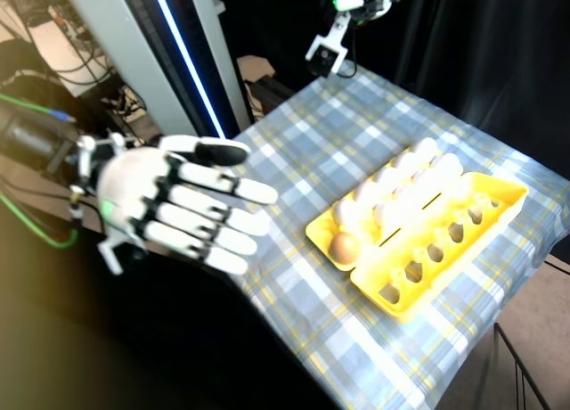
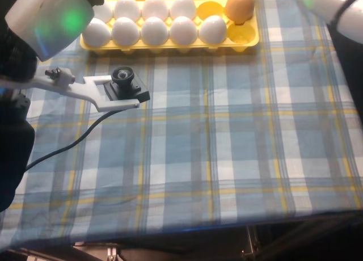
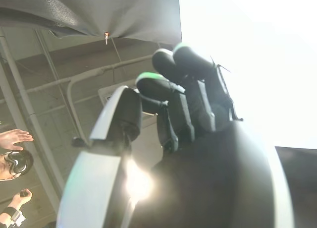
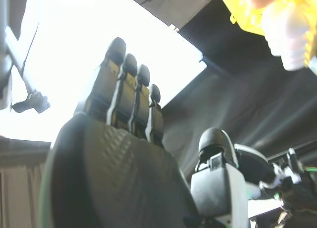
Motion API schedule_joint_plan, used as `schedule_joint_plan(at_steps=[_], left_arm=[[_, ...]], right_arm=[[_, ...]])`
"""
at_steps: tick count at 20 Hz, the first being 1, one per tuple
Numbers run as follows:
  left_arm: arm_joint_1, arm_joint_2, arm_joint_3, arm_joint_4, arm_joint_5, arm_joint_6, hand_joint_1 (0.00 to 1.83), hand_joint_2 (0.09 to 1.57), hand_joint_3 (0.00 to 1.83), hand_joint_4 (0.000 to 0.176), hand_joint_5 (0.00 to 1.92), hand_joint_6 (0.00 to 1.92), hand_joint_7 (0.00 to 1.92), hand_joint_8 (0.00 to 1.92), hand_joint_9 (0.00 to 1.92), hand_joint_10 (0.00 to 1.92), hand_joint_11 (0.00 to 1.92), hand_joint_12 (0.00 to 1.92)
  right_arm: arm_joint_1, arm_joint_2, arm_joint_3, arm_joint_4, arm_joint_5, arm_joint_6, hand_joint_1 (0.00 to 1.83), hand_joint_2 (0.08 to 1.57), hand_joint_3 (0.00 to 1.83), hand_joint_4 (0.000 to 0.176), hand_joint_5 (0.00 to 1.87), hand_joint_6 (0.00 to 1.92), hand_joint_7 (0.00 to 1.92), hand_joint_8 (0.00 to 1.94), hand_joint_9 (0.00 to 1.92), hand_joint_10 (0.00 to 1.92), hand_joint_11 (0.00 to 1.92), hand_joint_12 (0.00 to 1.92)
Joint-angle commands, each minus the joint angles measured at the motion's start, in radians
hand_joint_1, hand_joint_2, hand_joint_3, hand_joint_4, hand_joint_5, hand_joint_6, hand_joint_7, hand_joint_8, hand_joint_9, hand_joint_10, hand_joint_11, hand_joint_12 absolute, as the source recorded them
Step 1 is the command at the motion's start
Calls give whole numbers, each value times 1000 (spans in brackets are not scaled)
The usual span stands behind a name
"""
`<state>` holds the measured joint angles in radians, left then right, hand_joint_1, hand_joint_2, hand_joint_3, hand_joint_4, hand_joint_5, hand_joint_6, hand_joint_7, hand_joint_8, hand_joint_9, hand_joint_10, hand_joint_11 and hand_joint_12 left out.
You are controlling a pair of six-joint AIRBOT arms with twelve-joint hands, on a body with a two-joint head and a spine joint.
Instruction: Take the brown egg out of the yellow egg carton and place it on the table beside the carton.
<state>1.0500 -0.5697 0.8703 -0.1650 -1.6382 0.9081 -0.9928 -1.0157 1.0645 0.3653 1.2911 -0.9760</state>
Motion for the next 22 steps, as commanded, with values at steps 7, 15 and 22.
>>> schedule_joint_plan(at_steps=[7, 15, 22], left_arm=[[-19, -5, -6, 39, -97, -6, 801, 1433, 2, 30, 436, 1759, 445, 1339, 398, 1445, 320, 1908], [-19, -5, -7, 39, -97, -5, 1011, 1414, 0, 0, 418, 1685, 544, 1772, 373, 1478, 330, 1921], [-19, -5, -6, 40, -97, -6, 988, 1439, 0, 0, 386, 1723, 508, 1831, 291, 1571, 286, 1921]], right_arm=[[144, -110, 158, -88, -170, 61, 260, 1191, 2, 11, 298, 0, 392, 0, 416, 0, 349, 358], [211, -175, 257, -149, -357, 59, 739, 1117, 0, 0, 450, 1, 788, 3, 845, 17, 437, 972], [242, -209, 298, -182, -425, 59, 947, 1078, 0, 0, 574, 6, 850, 1, 819, 0, 312, 965]])
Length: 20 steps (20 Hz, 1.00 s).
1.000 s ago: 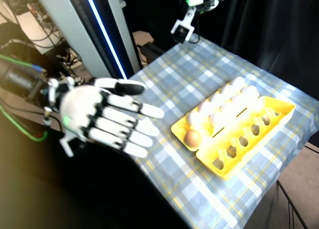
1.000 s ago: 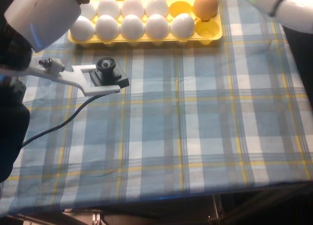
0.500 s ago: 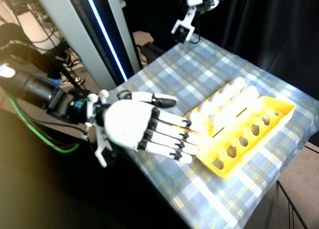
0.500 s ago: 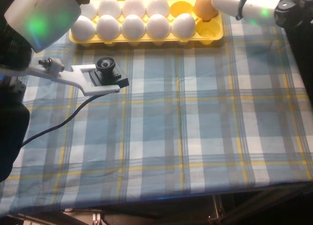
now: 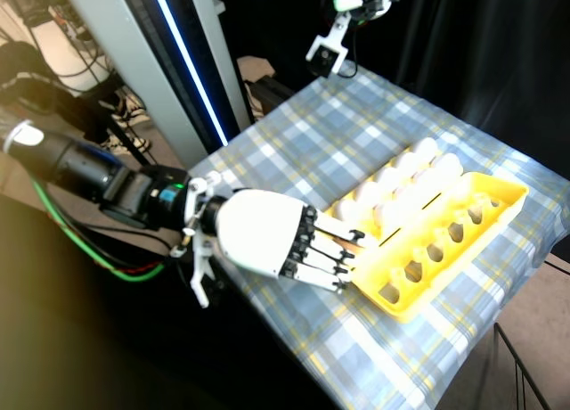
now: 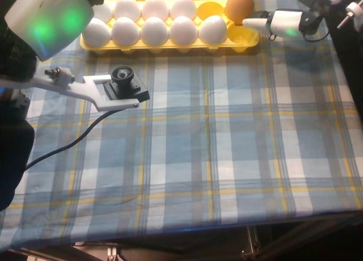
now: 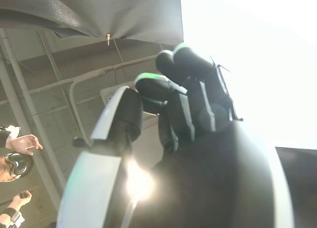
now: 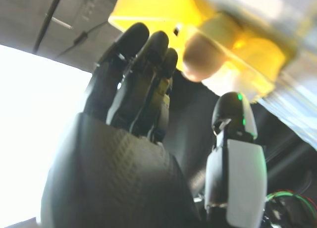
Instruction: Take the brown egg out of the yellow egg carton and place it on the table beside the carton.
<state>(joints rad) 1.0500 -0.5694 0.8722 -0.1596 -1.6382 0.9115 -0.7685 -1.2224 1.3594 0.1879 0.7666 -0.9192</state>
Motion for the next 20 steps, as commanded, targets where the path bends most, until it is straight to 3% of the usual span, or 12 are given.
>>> schedule_joint_plan(at_steps=[1, 2, 6, 12, 16, 18, 19, 20], left_arm=[[-19, -5, -8, 34, -97, -9, 990, 1435, 0, 0, 389, 1736, 513, 1809, 330, 1565, 331, 1921], [-19, -5, -8, 34, -97, -9, 963, 1452, 2, 7, 368, 1797, 489, 1817, 327, 1581, 304, 1921], [-19, -5, -8, 34, -97, -7, 974, 1442, 0, 4, 387, 1754, 504, 1811, 363, 1511, 352, 1921], [-19, -5, -8, 34, -97, -8, 955, 1460, 0, 5, 366, 1784, 477, 1850, 310, 1606, 283, 1921], [-19, -5, -8, 34, -97, -8, 968, 1445, 0, 12, 378, 1786, 496, 1793, 346, 1515, 317, 1921], [-19, -5, -8, 34, -97, -8, 962, 1451, 1, 10, 369, 1794, 490, 1807, 343, 1528, 335, 1921], [-19, -5, -8, 34, -97, -8, 955, 1456, 1, 12, 370, 1790, 476, 1832, 314, 1549, 310, 1921], [-19, -5, -8, 34, -97, -9, 977, 1436, 0, 20, 410, 1754, 490, 1794, 325, 1555, 289, 1921]], right_arm=[[20, -7, 8, -8, 90, 2, 976, 1078, 0, 0, 588, 9, 849, 0, 802, 0, 292, 956], [21, -9, 13, -9, 84, 2, 996, 1077, 0, 0, 603, 3, 844, 0, 796, 0, 318, 916], [26, -30, 43, -10, 48, 2, 1028, 1074, 0, 0, 647, 2, 861, 2, 809, 2, 329, 875], [29, -46, 66, -10, 21, 2, 906, 1125, 9, 0, 757, 16, 883, 6, 790, 0, 274, 776], [30, -45, 65, -11, 21, 2, 925, 1131, 0, 0, 822, 8, 928, 6, 844, 10, 304, 823], [35, -44, 59, -19, 24, 2, 937, 1128, 0, 0, 860, 4, 936, 0, 836, 0, 220, 849], [38, -43, 53, -22, 30, 2, 1042, 1167, 0, 0, 895, 878, 941, 0, 845, 0, 207, 941], [40, -40, 46, -23, 43, 2, 1043, 1165, 0, 11, 880, 1124, 948, 1, 866, 4, 246, 967]])
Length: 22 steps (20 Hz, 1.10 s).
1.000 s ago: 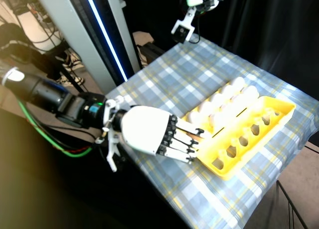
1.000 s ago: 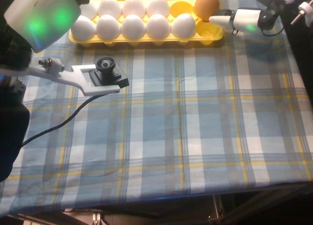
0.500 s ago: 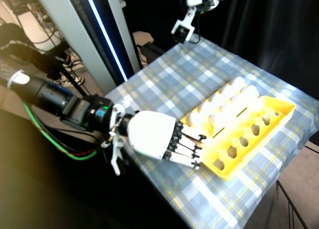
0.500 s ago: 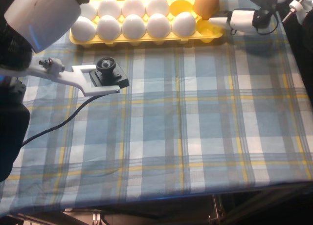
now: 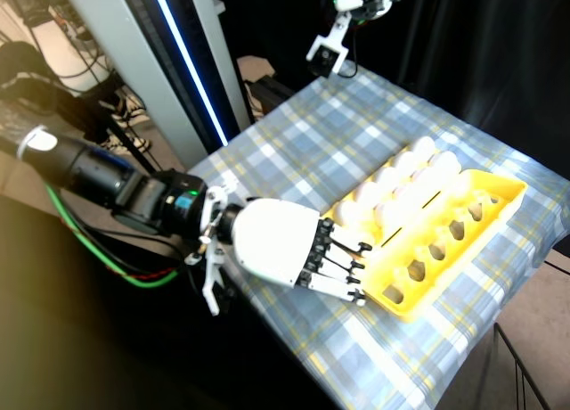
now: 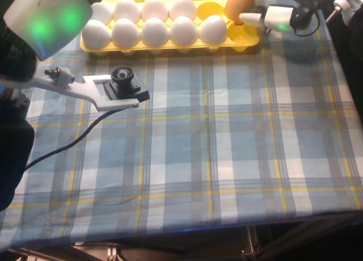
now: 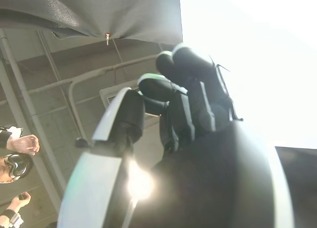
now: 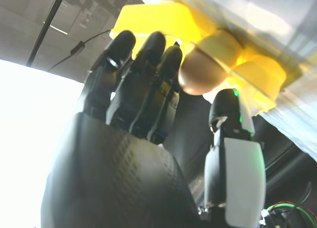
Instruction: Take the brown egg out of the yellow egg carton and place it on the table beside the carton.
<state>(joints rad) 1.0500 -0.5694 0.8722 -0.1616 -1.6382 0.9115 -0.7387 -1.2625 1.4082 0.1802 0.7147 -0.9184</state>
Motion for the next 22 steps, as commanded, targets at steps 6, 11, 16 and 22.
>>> schedule_joint_plan(at_steps=[6, 11, 16, 22], left_arm=[[-18, -5, -8, 36, -97, -10, 952, 1463, 0, 4, 352, 1803, 478, 1841, 323, 1489, 297, 1921], [-18, -5, -8, 36, -97, -11, 959, 1458, 0, 4, 343, 1835, 494, 1792, 360, 1436, 338, 1870], [-17, -2, -9, 36, -97, -12, 1004, 1429, 0, 0, 382, 1714, 537, 1803, 319, 1552, 302, 1921], [-14, 3, -10, 37, -97, -14, 1005, 1419, 0, 0, 408, 1706, 538, 1771, 331, 1553, 289, 1921]], right_arm=[[16, 41, -51, -23, 152, -10, 1132, 1132, 4, 0, 926, 1058, 965, 286, 996, 6, 595, 900], [25, 58, -63, -26, 163, -19, 1206, 1128, 0, 10, 889, 1127, 1036, 853, 1007, 0, 656, 854], [27, 119, -132, -42, 209, -19, 1121, 1149, 0, 0, 907, 1083, 981, 1, 954, 0, 683, 633], [26, 220, -265, -84, 314, -10, 1207, 1114, 7, 0, 900, 1115, 1083, 610, 955, 2, 585, 679]])
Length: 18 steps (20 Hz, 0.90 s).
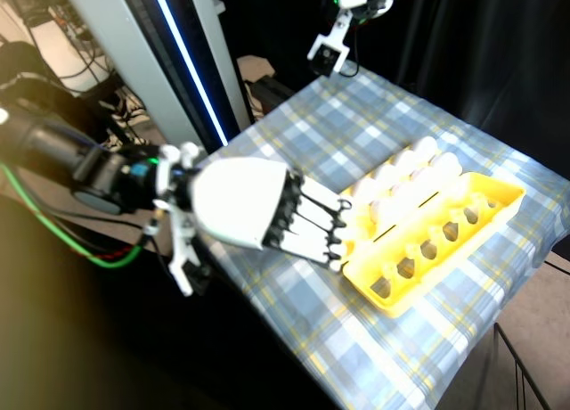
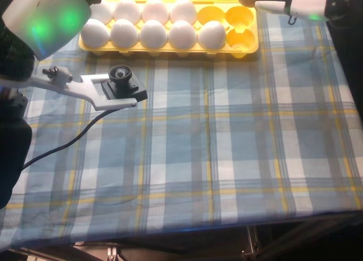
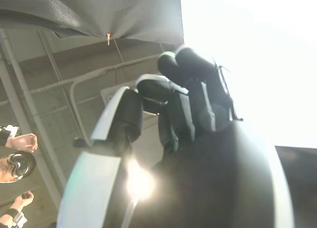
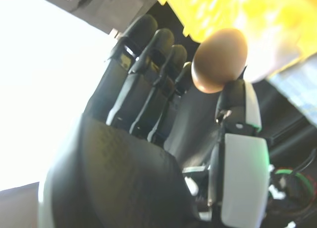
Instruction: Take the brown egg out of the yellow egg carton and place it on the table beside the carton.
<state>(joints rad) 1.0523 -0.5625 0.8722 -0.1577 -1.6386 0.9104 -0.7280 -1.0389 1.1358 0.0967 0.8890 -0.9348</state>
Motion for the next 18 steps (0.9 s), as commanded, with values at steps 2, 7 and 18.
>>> schedule_joint_plan(at_steps=[2, 7, 18], left_arm=[[-16, -3, -9, 34, -97, -11, 998, 1428, 0, 0, 378, 1751, 545, 1754, 362, 1443, 284, 1921], [-16, -3, -9, 34, -97, -12, 1038, 1401, 0, 0, 402, 1677, 603, 1711, 439, 1397, 350, 1921], [-17, -4, -9, 32, -97, -15, 1005, 1422, 0, 0, 390, 1724, 550, 1759, 379, 1470, 290, 1920]], right_arm=[[6, 9, -34, -22, 174, 11, 1210, 1132, 0, 1, 865, 1170, 1041, 870, 951, 0, 550, 662], [-64, 14, -104, -55, 268, 32, 1208, 1136, 1, 0, 849, 1167, 1036, 913, 952, 2, 525, 636], [-174, -69, -97, -27, 219, -9, 1222, 1135, 1, 0, 809, 1195, 1079, 869, 864, 1, 95, 1056]])
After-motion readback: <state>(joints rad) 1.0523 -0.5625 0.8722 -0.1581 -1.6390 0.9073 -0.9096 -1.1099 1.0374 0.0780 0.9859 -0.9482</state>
